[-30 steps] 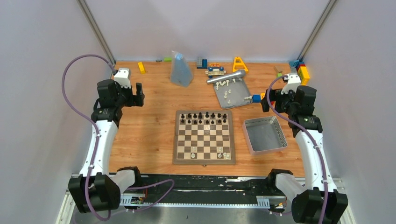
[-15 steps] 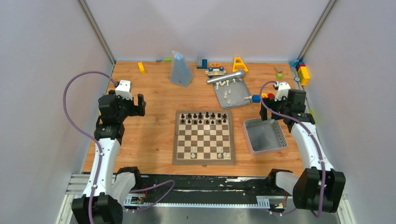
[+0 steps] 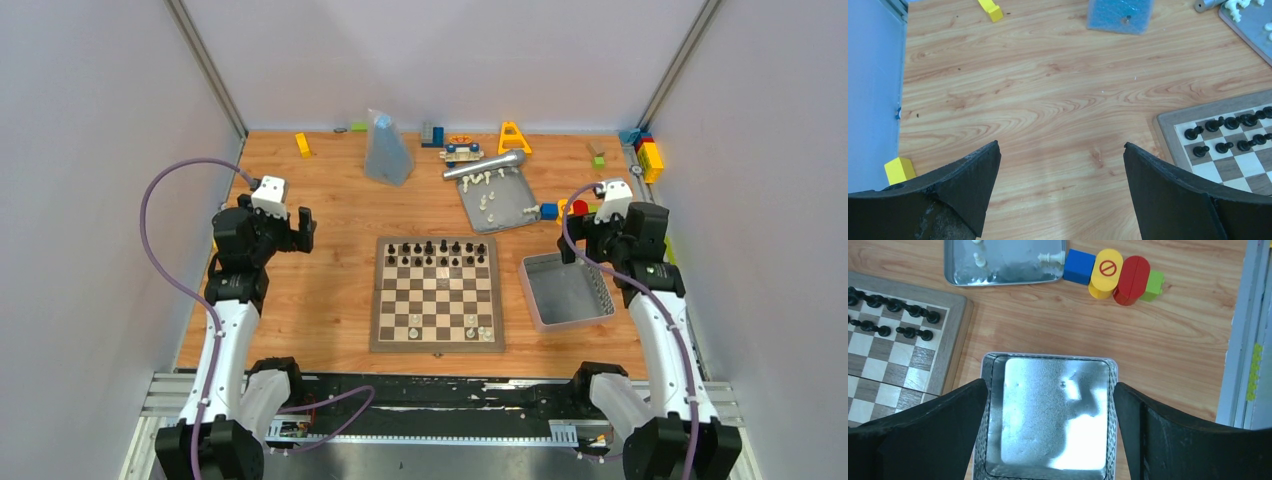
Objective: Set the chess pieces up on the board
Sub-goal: Reset both arms
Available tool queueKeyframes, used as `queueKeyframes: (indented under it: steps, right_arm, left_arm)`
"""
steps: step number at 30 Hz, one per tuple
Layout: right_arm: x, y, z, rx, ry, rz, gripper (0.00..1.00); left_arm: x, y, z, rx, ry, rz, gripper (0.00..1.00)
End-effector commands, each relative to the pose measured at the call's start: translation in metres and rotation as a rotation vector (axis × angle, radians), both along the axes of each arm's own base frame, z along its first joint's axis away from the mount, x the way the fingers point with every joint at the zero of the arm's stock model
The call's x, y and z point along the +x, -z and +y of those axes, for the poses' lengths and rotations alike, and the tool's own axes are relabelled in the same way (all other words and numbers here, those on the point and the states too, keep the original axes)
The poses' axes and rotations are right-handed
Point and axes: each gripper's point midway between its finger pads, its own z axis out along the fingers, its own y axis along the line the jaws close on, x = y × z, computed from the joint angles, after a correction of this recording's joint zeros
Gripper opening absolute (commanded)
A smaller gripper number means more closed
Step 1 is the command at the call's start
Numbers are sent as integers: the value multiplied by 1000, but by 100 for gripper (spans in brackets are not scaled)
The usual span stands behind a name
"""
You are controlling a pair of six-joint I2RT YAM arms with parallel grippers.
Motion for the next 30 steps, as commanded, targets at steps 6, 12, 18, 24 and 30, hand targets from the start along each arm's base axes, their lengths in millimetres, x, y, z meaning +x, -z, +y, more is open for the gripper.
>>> queueKeyframes:
  steps: [6, 12, 18, 24, 30]
  right_arm:
    - [-17, -63, 10, 15, -32, -242, 100]
    - [-28, -80, 14, -6, -65, -332, 100]
    - [-27, -77, 14, -13, -69, -328, 100]
    - [-27, -74, 15, -15, -79, -323, 100]
    - [-27, -72, 16, -14, -87, -317, 100]
  left_arm:
    - [2, -14, 4, 57, 13, -73, 100]
    - [-2, -19, 4, 79, 19, -94, 100]
    - [-3, -20, 4, 86, 25, -94, 100]
    - [-3, -17, 1, 81, 42, -87, 100]
    - [-3, -16, 2, 85, 39, -84, 100]
